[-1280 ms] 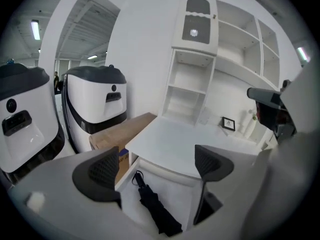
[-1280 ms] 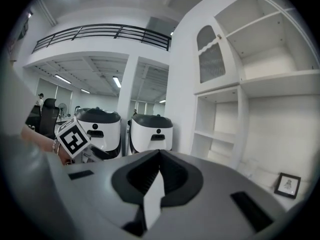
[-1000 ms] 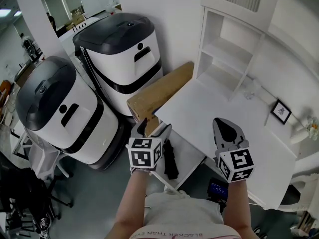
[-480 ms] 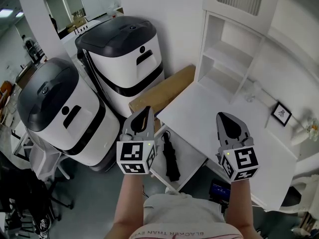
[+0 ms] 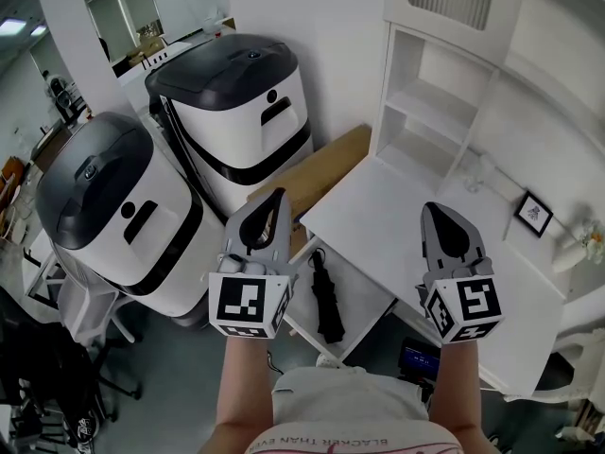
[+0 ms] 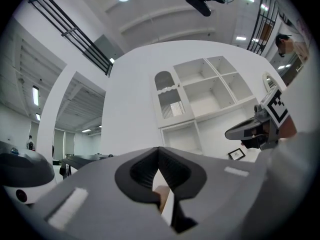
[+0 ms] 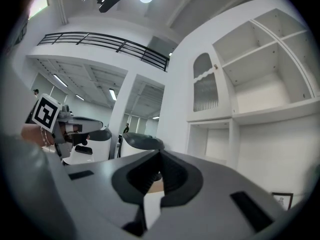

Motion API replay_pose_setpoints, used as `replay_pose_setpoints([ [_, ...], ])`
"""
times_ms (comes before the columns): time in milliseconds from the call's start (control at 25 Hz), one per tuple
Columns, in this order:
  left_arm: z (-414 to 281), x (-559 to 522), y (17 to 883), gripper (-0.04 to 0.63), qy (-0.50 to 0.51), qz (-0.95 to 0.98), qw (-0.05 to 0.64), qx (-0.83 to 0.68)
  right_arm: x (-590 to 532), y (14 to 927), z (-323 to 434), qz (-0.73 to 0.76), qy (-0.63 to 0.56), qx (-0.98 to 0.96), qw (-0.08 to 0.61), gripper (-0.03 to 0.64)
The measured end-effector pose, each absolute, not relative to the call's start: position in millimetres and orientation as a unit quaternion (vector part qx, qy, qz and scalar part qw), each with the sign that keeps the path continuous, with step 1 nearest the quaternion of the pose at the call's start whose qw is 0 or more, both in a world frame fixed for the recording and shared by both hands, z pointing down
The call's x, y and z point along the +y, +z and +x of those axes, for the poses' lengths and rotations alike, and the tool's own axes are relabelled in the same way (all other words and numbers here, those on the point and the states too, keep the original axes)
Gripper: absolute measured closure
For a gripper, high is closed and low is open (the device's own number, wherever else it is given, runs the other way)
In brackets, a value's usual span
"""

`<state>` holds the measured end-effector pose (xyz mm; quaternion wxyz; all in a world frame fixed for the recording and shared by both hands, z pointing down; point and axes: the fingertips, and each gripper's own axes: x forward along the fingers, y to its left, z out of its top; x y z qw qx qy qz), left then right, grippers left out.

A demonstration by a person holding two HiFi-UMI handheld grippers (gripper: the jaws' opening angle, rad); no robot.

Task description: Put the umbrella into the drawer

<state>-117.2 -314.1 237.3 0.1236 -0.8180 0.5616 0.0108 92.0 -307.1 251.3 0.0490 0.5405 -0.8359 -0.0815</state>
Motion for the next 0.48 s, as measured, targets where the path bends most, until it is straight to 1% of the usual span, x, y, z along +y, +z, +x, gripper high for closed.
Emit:
replay_pose_setpoints([
  [160, -120.0, -306.0, 223.9, 0.586, 0.021, -0.814, 0.138, 0.564, -299.5, 241.9, 90.6, 0.539, -0.1, -0.836, 0.039, 0.611],
  [480, -122.5, -296.4, 226.4, 0.586, 0.035, -0.818, 0.126, 0.56, -291.3, 238.9, 88.4, 0.537, -0.103, -0.837, 0.036, 0.611],
])
